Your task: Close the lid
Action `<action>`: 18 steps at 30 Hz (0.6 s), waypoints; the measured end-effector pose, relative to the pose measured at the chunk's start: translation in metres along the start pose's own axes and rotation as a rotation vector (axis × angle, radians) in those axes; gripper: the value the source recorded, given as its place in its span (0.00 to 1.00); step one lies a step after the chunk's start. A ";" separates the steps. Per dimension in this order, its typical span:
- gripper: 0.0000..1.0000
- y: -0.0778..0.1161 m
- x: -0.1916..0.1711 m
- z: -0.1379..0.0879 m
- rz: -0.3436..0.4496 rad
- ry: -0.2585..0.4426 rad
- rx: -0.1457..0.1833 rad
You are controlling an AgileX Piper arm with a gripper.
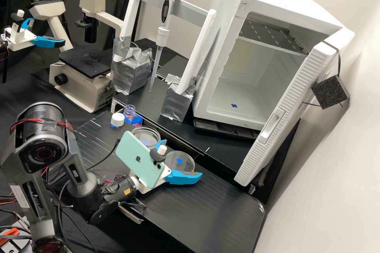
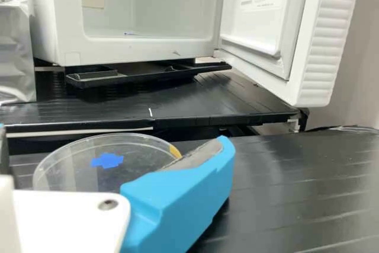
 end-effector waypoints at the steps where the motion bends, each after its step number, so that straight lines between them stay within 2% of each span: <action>1: 0.00 0.000 0.000 0.000 0.000 0.000 0.000; 18: 0.00 0.000 0.001 0.000 -0.003 0.002 -0.007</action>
